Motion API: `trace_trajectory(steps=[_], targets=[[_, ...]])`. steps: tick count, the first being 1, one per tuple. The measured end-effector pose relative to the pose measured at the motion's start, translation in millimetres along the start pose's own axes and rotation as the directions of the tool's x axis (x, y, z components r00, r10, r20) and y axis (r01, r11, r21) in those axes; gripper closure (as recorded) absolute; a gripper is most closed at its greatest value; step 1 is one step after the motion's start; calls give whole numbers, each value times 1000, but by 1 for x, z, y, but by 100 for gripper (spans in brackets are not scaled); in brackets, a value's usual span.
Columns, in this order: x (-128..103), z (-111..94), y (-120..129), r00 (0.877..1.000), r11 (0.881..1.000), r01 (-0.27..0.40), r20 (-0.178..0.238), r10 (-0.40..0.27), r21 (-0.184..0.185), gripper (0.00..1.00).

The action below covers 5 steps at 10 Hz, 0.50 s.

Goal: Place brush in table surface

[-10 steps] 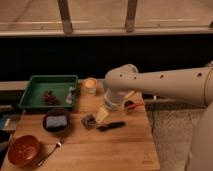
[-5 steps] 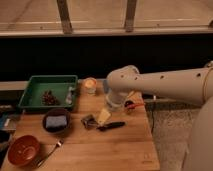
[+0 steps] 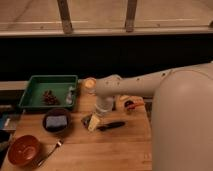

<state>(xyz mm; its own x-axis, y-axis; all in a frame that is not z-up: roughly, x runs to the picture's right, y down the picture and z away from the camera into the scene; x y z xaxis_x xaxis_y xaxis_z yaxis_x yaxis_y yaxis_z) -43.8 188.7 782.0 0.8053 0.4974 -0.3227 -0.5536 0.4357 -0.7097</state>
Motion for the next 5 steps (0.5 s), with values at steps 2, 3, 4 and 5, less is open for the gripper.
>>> trace_trajectory(steps=[2, 3, 4, 5], targets=[[-4, 20, 4, 1000, 999, 16, -24, -17, -38, 20], [-4, 28, 6, 999, 999, 16, -35, -18, -51, 20], [-3, 32, 8, 999, 998, 13, -41, -16, -61, 20], [2, 37, 9, 999, 998, 6, -50, -9, -67, 20]])
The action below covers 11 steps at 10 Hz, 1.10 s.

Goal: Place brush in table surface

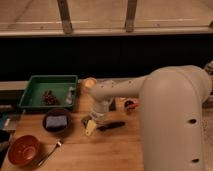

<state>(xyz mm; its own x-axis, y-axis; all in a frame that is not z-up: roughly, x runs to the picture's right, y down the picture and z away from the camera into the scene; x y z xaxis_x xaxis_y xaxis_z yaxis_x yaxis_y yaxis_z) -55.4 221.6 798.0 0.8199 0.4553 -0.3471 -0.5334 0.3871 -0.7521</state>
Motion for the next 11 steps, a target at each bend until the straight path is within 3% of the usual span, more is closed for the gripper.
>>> trace_trajectory(steps=[3, 4, 7, 11], targets=[[5, 17, 8, 1000, 1000, -23, -17, 23, -3, 21], [8, 20, 9, 1000, 1000, -29, -5, 29, -1, 28], [9, 24, 14, 999, 999, -34, 20, 34, 6, 60], [7, 24, 16, 999, 999, -35, 23, 35, 24, 97]])
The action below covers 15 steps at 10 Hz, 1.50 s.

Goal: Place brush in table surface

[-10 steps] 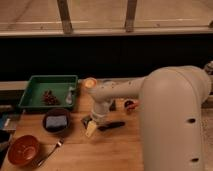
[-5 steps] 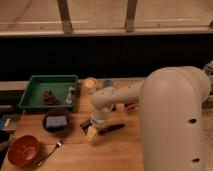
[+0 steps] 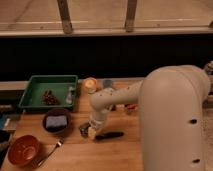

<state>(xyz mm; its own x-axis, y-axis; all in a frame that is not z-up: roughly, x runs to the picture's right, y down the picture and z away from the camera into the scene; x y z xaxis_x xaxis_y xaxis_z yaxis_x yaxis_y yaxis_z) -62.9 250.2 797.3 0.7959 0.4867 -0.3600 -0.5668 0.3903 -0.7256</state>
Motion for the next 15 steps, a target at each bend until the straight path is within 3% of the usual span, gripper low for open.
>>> trace_trajectory(steps=[4, 8, 11, 15], targets=[[-2, -6, -1, 1000, 1000, -2, 13, 2, 12, 100], [-10, -43, -12, 998, 999, -16, 69, 13, 44, 100], [-19, -92, -43, 993, 994, -48, 114, 36, 101, 100], [-34, -167, -74, 983, 976, -83, 177, 47, 200, 100]])
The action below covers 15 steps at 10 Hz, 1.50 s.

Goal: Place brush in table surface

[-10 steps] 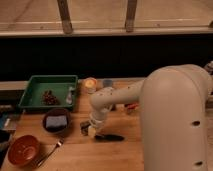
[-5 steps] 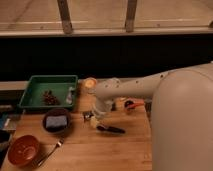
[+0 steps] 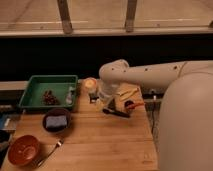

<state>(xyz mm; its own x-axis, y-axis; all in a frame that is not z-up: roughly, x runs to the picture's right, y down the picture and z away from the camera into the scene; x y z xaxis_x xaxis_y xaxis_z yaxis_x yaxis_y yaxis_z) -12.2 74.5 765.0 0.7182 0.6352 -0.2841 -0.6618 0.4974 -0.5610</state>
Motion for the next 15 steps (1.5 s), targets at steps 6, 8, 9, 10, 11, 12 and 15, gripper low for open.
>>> trace_trajectory(steps=[6, 8, 9, 10, 11, 12, 15], targets=[[1, -16, 8, 1000, 1000, 12, 20, -12, 17, 100], [6, -11, 22, 999, 999, 32, 20, -32, -22, 100], [8, -5, 32, 999, 998, 44, 14, -44, -45, 100], [10, 5, 41, 999, 996, 54, 2, -54, -69, 100], [10, 15, 47, 998, 994, 61, -8, -62, -94, 100], [15, 29, 53, 997, 991, 63, -31, -67, -119, 100], [26, 82, 76, 989, 977, 67, -116, -92, -200, 100]])
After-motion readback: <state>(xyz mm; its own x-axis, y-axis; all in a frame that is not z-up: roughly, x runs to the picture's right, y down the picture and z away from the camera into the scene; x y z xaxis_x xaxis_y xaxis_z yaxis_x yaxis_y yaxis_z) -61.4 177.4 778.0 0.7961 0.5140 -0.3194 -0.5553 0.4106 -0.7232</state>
